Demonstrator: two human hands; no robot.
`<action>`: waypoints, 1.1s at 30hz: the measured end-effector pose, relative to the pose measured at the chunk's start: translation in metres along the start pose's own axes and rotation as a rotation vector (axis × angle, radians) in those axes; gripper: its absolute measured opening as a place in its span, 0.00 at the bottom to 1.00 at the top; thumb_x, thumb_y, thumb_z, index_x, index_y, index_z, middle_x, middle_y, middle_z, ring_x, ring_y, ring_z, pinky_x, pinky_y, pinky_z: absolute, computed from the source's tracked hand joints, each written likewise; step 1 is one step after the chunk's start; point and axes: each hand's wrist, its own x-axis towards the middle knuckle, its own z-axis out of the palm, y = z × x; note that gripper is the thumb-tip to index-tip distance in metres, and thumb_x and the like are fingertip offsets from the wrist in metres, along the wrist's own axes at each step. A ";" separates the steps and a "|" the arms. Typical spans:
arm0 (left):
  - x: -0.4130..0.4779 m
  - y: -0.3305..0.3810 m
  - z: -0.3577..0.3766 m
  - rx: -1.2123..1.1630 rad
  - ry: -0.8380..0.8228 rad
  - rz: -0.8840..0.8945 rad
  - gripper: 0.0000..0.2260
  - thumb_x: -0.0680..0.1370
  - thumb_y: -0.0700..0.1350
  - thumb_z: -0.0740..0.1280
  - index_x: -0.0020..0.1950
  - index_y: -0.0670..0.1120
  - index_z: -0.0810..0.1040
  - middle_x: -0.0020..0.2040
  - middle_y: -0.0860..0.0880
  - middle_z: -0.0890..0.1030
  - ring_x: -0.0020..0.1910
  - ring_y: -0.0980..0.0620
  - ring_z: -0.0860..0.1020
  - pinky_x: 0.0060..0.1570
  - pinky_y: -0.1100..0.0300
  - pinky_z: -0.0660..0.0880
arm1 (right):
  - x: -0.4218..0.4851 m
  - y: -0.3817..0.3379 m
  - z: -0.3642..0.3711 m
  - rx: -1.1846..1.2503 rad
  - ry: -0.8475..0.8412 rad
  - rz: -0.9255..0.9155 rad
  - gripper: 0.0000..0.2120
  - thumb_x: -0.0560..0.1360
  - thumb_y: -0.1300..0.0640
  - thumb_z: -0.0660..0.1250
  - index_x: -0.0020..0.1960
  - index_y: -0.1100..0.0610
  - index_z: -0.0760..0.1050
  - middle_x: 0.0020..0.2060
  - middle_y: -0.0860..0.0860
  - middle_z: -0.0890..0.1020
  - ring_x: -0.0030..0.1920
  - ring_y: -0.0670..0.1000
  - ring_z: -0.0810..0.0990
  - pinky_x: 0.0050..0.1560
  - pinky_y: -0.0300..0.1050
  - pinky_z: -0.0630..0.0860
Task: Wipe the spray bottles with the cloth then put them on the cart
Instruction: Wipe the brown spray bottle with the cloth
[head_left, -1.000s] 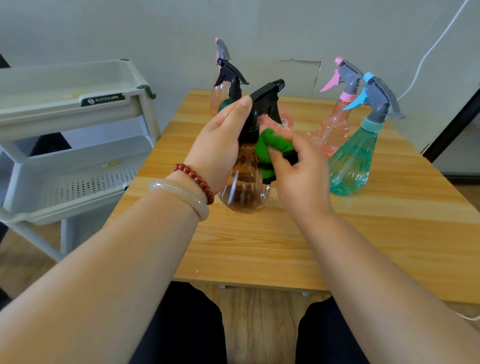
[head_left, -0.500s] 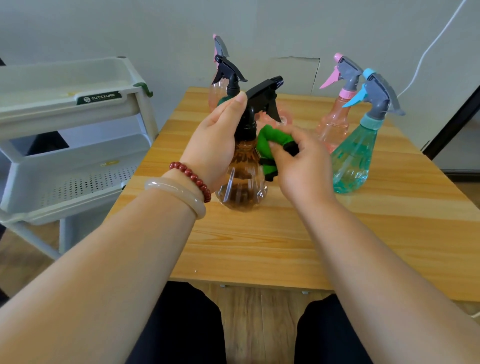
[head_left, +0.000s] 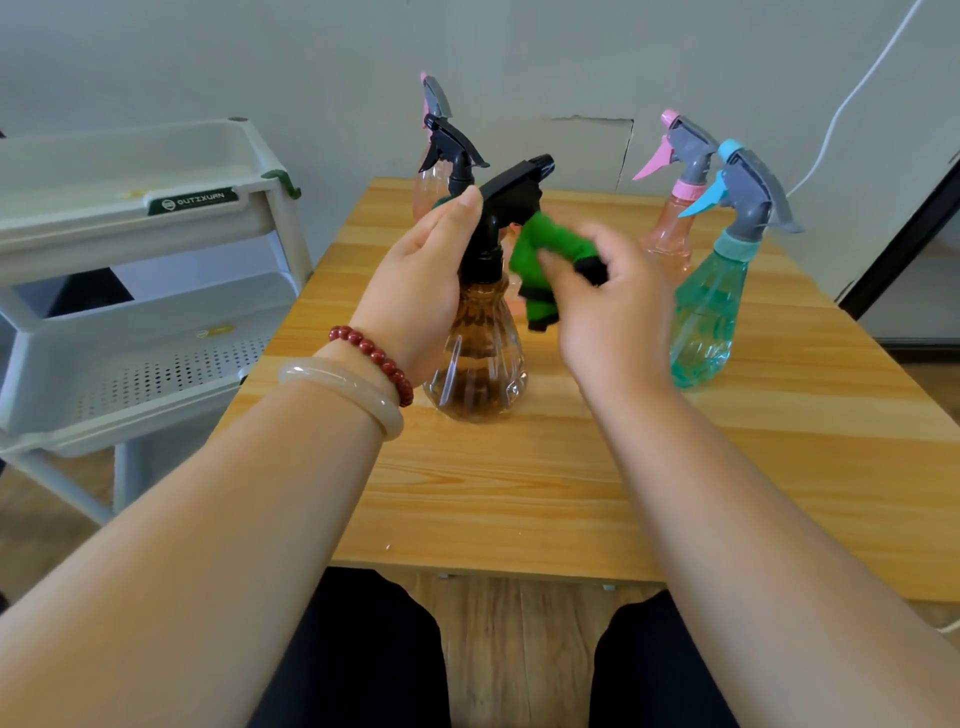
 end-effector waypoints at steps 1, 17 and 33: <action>0.000 0.000 0.000 -0.017 -0.008 0.004 0.15 0.78 0.62 0.60 0.55 0.58 0.81 0.59 0.51 0.83 0.63 0.53 0.79 0.68 0.45 0.71 | 0.002 -0.003 0.000 -0.005 0.100 -0.026 0.07 0.76 0.58 0.70 0.54 0.53 0.81 0.42 0.37 0.78 0.44 0.37 0.77 0.48 0.25 0.70; -0.004 0.004 0.001 0.012 -0.069 0.014 0.19 0.81 0.60 0.57 0.64 0.53 0.78 0.60 0.49 0.83 0.62 0.51 0.79 0.67 0.45 0.71 | -0.012 -0.001 0.019 -0.038 0.298 -0.145 0.05 0.75 0.62 0.69 0.50 0.61 0.77 0.45 0.47 0.76 0.46 0.49 0.76 0.49 0.29 0.70; -0.006 0.009 0.001 -0.054 -0.045 -0.016 0.15 0.82 0.57 0.58 0.60 0.53 0.79 0.57 0.49 0.84 0.59 0.52 0.81 0.65 0.48 0.74 | 0.000 0.020 0.017 0.036 0.127 0.180 0.07 0.78 0.62 0.67 0.49 0.51 0.72 0.47 0.46 0.77 0.49 0.49 0.78 0.51 0.39 0.76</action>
